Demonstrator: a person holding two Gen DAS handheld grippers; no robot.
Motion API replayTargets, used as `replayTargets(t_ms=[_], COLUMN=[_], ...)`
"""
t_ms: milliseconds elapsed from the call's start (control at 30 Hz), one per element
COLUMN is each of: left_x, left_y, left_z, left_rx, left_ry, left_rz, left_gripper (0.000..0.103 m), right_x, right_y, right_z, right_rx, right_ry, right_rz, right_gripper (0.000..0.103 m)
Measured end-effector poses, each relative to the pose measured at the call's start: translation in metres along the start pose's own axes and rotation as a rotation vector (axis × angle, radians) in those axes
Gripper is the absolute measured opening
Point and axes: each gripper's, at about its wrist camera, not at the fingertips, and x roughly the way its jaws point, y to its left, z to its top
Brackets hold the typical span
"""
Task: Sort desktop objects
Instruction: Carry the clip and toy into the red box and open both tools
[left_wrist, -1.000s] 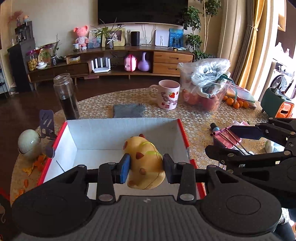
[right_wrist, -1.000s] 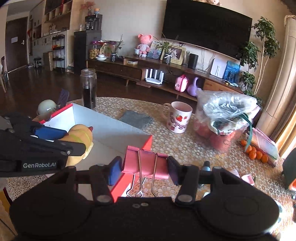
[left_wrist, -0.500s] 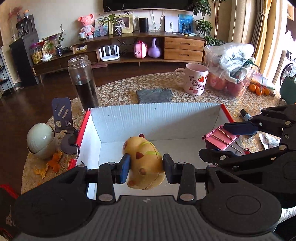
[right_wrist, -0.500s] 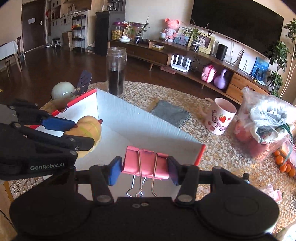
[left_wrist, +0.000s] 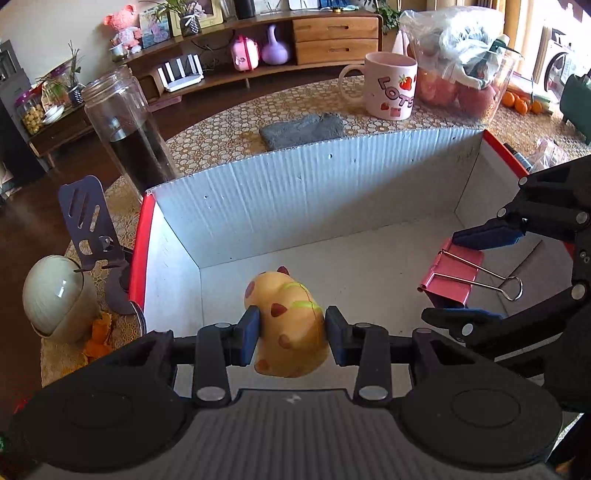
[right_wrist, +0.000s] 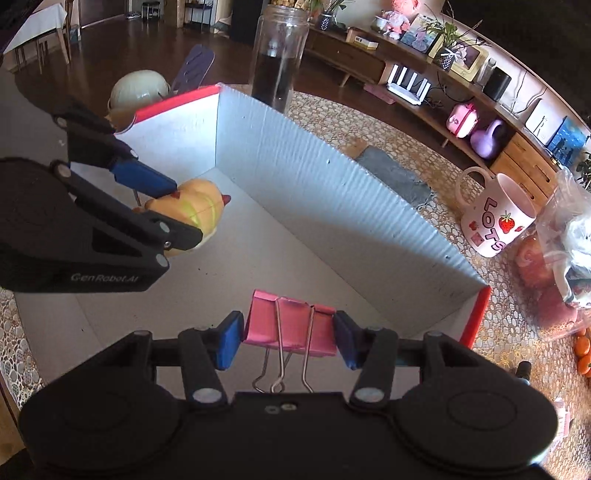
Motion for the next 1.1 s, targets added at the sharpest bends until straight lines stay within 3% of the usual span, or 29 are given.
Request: replayTargets(t_ms=[167, 433, 500, 600, 667, 800, 1100], left_x=[0.011, 0.021, 0.023, 0.021, 0.017, 0.005, -0.03], left_y=[0.004, 0.001, 0.0, 0.0, 0.0, 0.0, -0.008], left_z=[0.004, 0.013, 0.013, 0.012, 0.012, 0.011, 0.011], left_rx=[0.008, 0.058, 0.065, 0.055, 0.052, 0.046, 0.022], left_ry=[0.064, 0.156, 0.172, 0.164, 0.151, 0.122, 0.046], left_rz=[-0.049, -0.038, -0.027, -0.028, -0.023, -0.024, -0.038], left_gripper=[0.037, 0.039, 0.04, 0.04, 0.043, 0.063, 0.064], right_x=[0.011, 0.017, 0.017, 0.013, 0.009, -0.005, -0.045], right_y=[0.002, 0.003, 0.003, 0.001, 0.001, -0.007, -0.028], right_z=[0.002, 0.002, 0.002, 0.002, 0.003, -0.001, -0.015], right_rx=[-0.009, -0.015, -0.019, -0.025, -0.039, -0.034, 0.019], right_ry=[0.05, 0.1, 0.095, 0.084, 0.071, 0.042, -0.045], right_rz=[0.004, 0.014, 0.012, 0.026, 0.024, 0.04, 0.089], right_gripper=[0.052, 0.052, 0.057, 0.069, 0.07, 0.072, 0.078])
